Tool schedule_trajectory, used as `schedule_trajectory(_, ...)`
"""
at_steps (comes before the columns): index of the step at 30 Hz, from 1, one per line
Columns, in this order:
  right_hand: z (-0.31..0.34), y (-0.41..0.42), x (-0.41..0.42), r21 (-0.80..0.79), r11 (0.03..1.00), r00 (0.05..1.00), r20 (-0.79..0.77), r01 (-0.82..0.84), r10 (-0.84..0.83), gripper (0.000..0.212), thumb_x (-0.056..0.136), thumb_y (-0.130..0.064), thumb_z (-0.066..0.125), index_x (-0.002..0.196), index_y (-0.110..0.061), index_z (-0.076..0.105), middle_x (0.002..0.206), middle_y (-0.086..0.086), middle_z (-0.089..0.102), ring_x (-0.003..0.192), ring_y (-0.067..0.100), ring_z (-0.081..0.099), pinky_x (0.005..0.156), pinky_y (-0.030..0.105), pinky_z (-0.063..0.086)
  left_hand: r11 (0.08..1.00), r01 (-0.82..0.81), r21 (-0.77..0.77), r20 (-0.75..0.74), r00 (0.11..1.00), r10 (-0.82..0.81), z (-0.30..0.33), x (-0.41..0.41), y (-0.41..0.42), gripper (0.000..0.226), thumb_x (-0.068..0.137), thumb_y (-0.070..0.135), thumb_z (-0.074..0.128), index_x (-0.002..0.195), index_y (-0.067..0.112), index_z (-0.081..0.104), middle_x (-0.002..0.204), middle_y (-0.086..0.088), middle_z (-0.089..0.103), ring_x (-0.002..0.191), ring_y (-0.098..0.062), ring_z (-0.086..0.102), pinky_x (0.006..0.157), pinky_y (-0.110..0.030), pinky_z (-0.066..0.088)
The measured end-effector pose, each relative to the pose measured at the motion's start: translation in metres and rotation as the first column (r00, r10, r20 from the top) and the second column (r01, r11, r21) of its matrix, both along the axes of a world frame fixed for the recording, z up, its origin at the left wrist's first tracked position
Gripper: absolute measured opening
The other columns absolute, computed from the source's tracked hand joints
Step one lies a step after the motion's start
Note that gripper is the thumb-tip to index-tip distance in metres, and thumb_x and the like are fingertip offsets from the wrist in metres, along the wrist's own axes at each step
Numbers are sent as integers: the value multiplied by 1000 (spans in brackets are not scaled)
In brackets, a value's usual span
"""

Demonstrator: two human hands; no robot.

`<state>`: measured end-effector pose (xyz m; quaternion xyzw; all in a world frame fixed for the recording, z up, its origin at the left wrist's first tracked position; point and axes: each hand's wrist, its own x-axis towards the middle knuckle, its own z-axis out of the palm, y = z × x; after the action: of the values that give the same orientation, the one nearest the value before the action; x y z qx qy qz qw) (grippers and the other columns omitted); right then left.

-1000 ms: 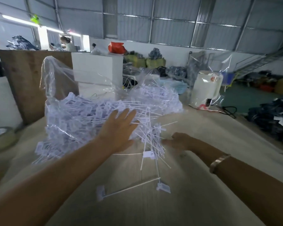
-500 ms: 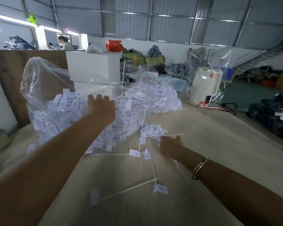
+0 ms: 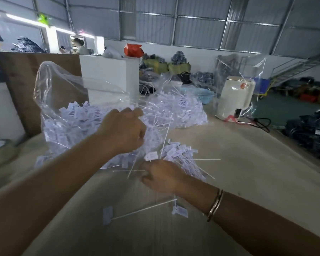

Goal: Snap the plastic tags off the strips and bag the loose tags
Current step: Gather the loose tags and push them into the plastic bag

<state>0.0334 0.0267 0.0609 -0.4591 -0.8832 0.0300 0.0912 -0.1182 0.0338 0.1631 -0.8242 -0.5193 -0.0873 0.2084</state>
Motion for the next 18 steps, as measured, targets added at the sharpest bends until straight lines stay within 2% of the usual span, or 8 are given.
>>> schedule_trajectory(3,-14,14,2,79,983,978,-142,167,-155,33,91,-29,49,122,-20,57,125,11,55,105,33,57,82,36,49,984,76,158,42,996,-84,-18,3,-3,27,90,34,46,99,21,68,123,0,52,104,-20,52,82,-35,41)
schedule_trajectory(5,-19,23,11,68,971,967,-126,230,-220,37,91,-28,49,126,-20,53,133,8,47,110,32,55,87,37,48,972,110,207,87,988,-130,-28,-3,-2,26,89,30,48,101,16,66,115,-3,56,99,-23,54,79,-37,42)
schedule_trajectory(8,-15,32,29,-105,950,934,-181,294,-309,30,93,-21,45,119,-8,56,118,12,56,104,32,56,85,34,46,993,88,76,56,994,-92,-39,-9,7,40,88,36,46,125,20,49,129,1,49,114,-19,49,91,-36,38)
schedule_trajectory(10,-2,34,40,-128,934,894,-272,334,-356,27,93,-18,45,105,-3,63,105,16,63,96,31,60,81,32,47,995,77,57,15,997,-78,-39,-10,16,50,88,32,45,137,21,37,141,1,40,125,-19,41,99,-37,34)
schedule_trajectory(13,24,34,41,-11,948,911,-273,319,-310,30,93,-24,46,84,-2,64,87,17,64,83,33,61,71,34,48,997,5,73,10,1000,-6,-28,-12,34,53,90,29,43,141,21,31,147,2,35,131,-19,36,103,-40,31)
schedule_trajectory(14,32,32,36,-4,956,922,-267,292,-282,30,92,-26,47,78,-3,61,82,14,62,81,32,60,67,33,46,998,-43,56,-38,998,46,-23,-14,42,51,91,30,40,141,23,32,148,4,34,133,-18,34,103,-41,31)
schedule_trajectory(16,46,30,23,-127,970,925,-297,208,-237,28,92,-27,47,76,-7,57,82,10,61,80,28,59,67,32,44,989,-148,28,-182,972,150,-19,-20,56,49,93,31,38,141,28,32,149,8,33,136,-18,30,103,-41,31)
schedule_trajectory(18,56,31,13,-228,965,923,-326,132,-204,26,95,-27,46,80,-12,61,91,9,67,81,23,62,72,32,47,972,-236,-14,-184,956,230,-16,-26,67,45,92,28,38,137,31,34,143,8,39,131,-21,35,100,-43,33)
